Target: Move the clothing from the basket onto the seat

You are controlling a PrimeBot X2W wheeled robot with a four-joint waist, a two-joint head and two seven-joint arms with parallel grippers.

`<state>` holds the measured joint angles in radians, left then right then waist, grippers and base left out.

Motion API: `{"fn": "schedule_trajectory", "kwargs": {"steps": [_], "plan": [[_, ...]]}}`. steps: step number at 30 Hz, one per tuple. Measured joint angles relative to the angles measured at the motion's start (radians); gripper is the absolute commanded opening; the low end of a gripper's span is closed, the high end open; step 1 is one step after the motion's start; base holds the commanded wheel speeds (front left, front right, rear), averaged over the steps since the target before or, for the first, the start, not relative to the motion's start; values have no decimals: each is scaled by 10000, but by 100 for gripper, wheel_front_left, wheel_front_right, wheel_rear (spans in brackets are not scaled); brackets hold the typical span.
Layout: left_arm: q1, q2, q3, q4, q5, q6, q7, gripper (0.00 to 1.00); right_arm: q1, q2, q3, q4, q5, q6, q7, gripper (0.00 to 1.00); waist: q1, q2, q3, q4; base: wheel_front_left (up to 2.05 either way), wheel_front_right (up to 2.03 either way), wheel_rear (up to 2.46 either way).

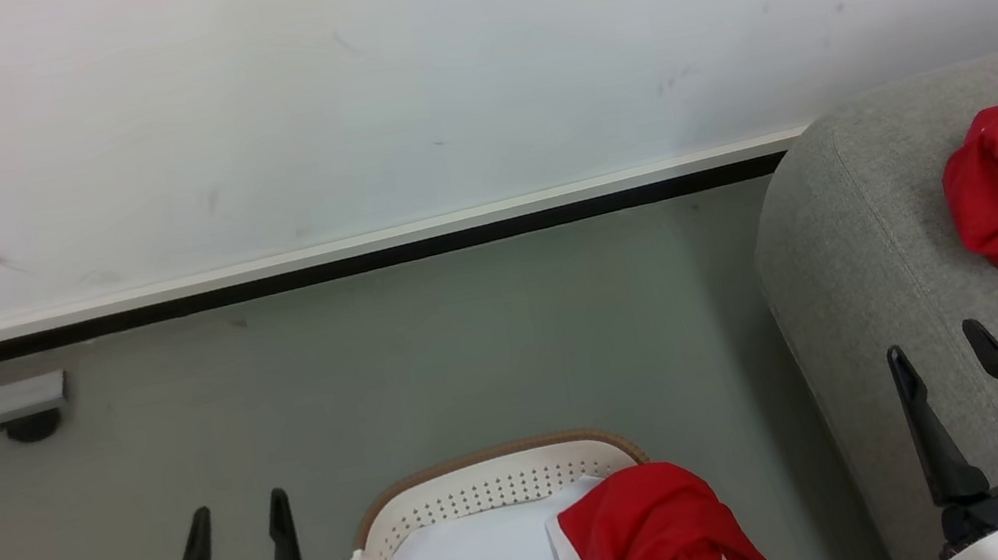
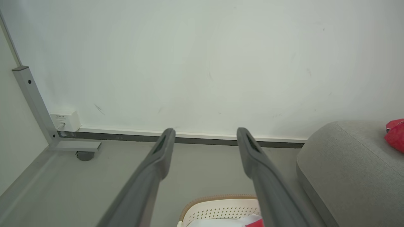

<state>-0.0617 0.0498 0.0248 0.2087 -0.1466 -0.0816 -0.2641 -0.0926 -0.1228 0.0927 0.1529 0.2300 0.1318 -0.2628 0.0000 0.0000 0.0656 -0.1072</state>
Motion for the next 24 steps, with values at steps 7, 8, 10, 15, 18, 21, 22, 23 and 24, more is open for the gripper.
{"fn": "schedule_trajectory", "kwargs": {"steps": [7, 8, 10, 15, 18, 21, 22, 23, 24], "plan": [[-181, -2, -121, 61, -12, -59, 0, 100, -153, -290, 35, 61, 0, 0, -13, 100, 1, 0, 219, -222, 0, 0, 0], [-218, -2, -153, 84, -12, -63, 0, 100, -199, -309, 31, 63, 2, 0, -15, 100, 1, 0, 268, -264, 0, 0, 0], [-290, -4, -211, 128, -12, -109, 0, 100, -290, -326, 27, 63, 4, 0, -15, 100, 1, 0, 379, -354, 0, 0, 0], [-623, -6, -326, 276, 59, -221, 0, 100, -622, -320, 159, 90, 263, 0, -15, 100, 1, 0, 754, -631, 0, 0, 0], [-878, -4, -464, 504, 221, -299, 0, 100, -862, -403, 92, 119, 286, 0, -15, 100, 1, 0, 1057, -823, 0, 0, 0], [-1211, 29, -658, 917, 244, -372, 0, 100, -1102, -430, -4, 111, 309, 0, -15, 100, 1, 1, 1386, -1036, 0, 0, 0], [-1329, 59, -727, 1080, 265, -397, 0, 100, -1172, -431, -50, 96, 309, 0, -15, 100, 1, 0, 1506, -1110, 0, 0, 0], [-1461, 94, -780, 1252, 265, -412, 0, 100, -1250, -431, -96, 86, 309, 0, -15, 100, 2, 0, 1624, -1182, 0, 0, 0], [-1609, 136, -874, 1440, 267, -416, 0, 100, -1329, -428, -148, 75, 309, 0, -15, 100, 2, 0, 1742, -1256, 0, 0, 0]]}}
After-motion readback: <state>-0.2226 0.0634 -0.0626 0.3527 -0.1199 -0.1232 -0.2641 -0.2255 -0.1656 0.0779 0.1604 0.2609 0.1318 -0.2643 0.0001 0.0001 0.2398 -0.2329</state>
